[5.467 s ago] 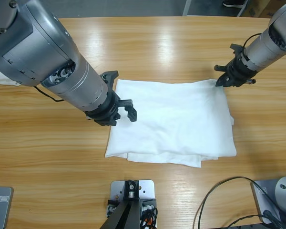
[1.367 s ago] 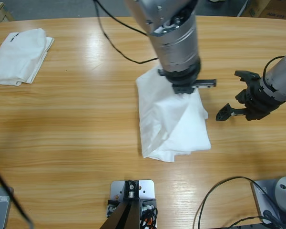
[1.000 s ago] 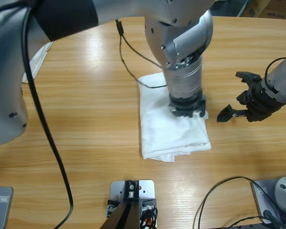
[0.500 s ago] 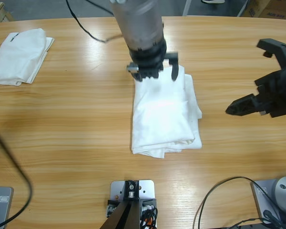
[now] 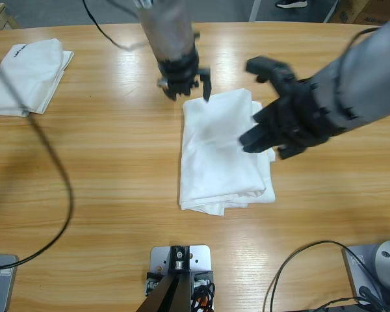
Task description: Fold clothes
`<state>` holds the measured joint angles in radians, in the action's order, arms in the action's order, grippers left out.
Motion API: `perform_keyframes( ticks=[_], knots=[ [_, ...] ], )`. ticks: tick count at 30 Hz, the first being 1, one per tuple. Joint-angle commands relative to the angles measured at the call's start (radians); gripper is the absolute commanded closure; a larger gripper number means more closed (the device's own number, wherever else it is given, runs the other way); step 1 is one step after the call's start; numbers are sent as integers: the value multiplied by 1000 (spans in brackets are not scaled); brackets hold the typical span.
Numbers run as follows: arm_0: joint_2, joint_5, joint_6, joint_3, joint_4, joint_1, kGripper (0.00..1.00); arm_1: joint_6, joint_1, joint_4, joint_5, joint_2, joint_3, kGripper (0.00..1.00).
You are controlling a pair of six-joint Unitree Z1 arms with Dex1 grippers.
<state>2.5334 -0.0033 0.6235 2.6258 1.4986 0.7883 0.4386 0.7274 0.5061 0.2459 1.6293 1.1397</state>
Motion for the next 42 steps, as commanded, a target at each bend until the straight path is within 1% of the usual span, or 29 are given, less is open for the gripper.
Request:
perform_keyframes(
  ticks=[1,7,11,15,17,22,26,30,32,33,35,36,38,39,41,42],
  knots=[
    [197,-14,27,597,149,45,257,-3,23,-86,32,129,-93,1000],
    [200,-18,35,599,147,49,256,25,22,-117,33,168,-202,1000],
    [200,-18,39,599,149,49,257,58,22,-124,1,134,-252,1000],
    [200,-18,39,599,149,48,257,78,22,-136,-14,161,-298,1000],
    [198,-18,39,599,151,48,256,91,22,-166,-17,190,-324,1000],
    [159,-10,39,599,158,34,256,116,22,-335,-17,257,-409,1000],
    [113,-9,31,599,161,-3,256,164,22,-343,-44,272,-429,1000],
    [113,-9,29,596,161,-18,254,272,22,-310,-104,240,-486,1000],
    [115,-10,33,597,161,-17,255,309,23,-247,-156,143,-497,1000],
    [115,-10,33,596,161,-16,255,311,22,-217,-167,65,-486,1000],
    [115,-10,30,596,161,-16,255,314,22,-66,-208,-65,-383,164],
    [113,-10,28,596,161,-16,254,307,22,27,-234,-121,-290,11],
    [112,-10,28,596,161,-17,255,276,22,146,-254,-166,-109,0],
    [112,-10,27,596,161,-16,257,255,18,184,-259,-157,-17,0],
    [108,-10,28,596,161,-16,257,205,2,188,-248,-102,88,0],
    [103,-10,28,596,162,-16,257,153,-16,186,-229,-34,136,4]
  ],
)
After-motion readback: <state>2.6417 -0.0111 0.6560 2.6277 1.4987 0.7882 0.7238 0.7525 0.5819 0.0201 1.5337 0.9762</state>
